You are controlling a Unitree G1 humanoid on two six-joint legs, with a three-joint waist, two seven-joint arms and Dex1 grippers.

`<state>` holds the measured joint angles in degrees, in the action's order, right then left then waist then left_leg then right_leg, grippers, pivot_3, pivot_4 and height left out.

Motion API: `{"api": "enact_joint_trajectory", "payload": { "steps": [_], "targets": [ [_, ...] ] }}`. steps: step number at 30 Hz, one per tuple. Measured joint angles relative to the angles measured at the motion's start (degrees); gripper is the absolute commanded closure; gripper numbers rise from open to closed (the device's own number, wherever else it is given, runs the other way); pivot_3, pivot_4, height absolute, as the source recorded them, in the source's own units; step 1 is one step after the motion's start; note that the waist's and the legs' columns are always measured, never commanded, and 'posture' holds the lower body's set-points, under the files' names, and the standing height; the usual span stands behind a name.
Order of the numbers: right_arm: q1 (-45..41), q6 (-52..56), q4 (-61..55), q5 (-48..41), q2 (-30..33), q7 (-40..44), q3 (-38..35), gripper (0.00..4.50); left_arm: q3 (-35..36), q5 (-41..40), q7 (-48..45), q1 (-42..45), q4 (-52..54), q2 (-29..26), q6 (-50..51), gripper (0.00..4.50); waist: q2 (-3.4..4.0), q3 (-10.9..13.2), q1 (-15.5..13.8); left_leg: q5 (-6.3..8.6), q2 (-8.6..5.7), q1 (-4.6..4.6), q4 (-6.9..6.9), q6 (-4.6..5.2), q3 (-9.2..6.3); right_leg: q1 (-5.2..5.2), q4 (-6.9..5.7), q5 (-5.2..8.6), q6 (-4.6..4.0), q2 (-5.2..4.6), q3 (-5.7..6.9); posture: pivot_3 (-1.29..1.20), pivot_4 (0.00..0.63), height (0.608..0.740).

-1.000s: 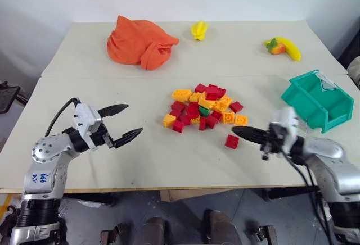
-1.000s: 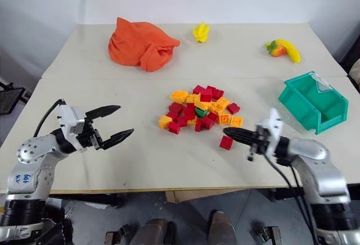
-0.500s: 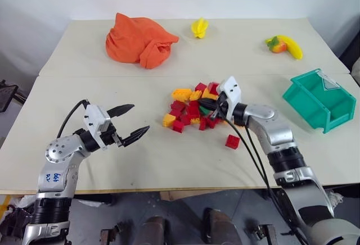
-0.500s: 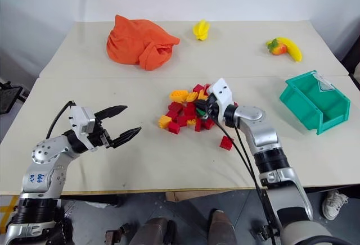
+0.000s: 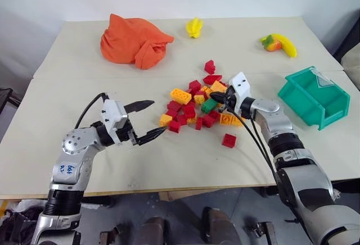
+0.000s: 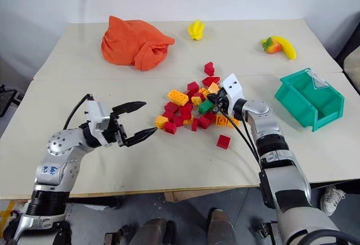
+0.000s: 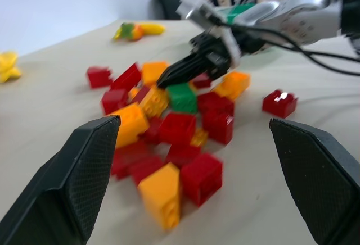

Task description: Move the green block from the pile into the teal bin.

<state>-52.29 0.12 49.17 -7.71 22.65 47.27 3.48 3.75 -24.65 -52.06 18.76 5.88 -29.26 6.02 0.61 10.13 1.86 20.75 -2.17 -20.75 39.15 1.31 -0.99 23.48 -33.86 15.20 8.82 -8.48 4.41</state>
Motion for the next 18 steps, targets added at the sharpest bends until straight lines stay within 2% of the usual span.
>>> {"api": "enact_joint_trajectory", "payload": {
  "steps": [4,10,17,18],
  "targets": [
    [6.52,2.8,-9.76,-0.91,3.37,5.18,-0.05,4.49,-1.51,0.0,-1.16,0.47,0.19,0.11,0.37,0.0,0.0,0.0,-0.35,0.0,-0.04,-0.06,0.06,0.01,-0.05,-0.01,0.0,0.0,0.0,-0.03,0.0,0.0,0.15,0.74],
    [18.54,5.9,-23.58,-5.77,12.61,15.36,-2.21,4.49,-1.97,0.06,-2.5,0.93,-0.36,-0.3,0.15,0.0,0.0,0.0,-1.09,0.0,-0.03,-0.14,0.14,0.02,0.0,0.0,0.05,0.0,0.01,-0.02,0.03,0.0,0.15,0.74],
    [21.98,8.65,-26.38,-9.99,19.96,21.35,-7.27,4.49,-1.45,0.28,-4.64,0.67,-2.58,-2.78,-1.28,0.0,0.0,0.0,-1.58,0.0,0.03,-0.13,0.27,0.01,0.16,0.0,0.04,0.0,0.01,0.02,0.03,0.0,0.15,0.74],
    [22.1,9.62,-26.72,-10.95,20.6,22.14,-8.17,4.32,-1.33,0.27,-5.12,0.56,-2.57,-3.27,-1.53,0.0,0.0,0.0,-1.66,0.0,0.06,-0.13,0.28,0.02,0.15,0.0,0.04,0.0,0.01,0.01,0.03,0.0,0.15,0.74]
  ]
}}
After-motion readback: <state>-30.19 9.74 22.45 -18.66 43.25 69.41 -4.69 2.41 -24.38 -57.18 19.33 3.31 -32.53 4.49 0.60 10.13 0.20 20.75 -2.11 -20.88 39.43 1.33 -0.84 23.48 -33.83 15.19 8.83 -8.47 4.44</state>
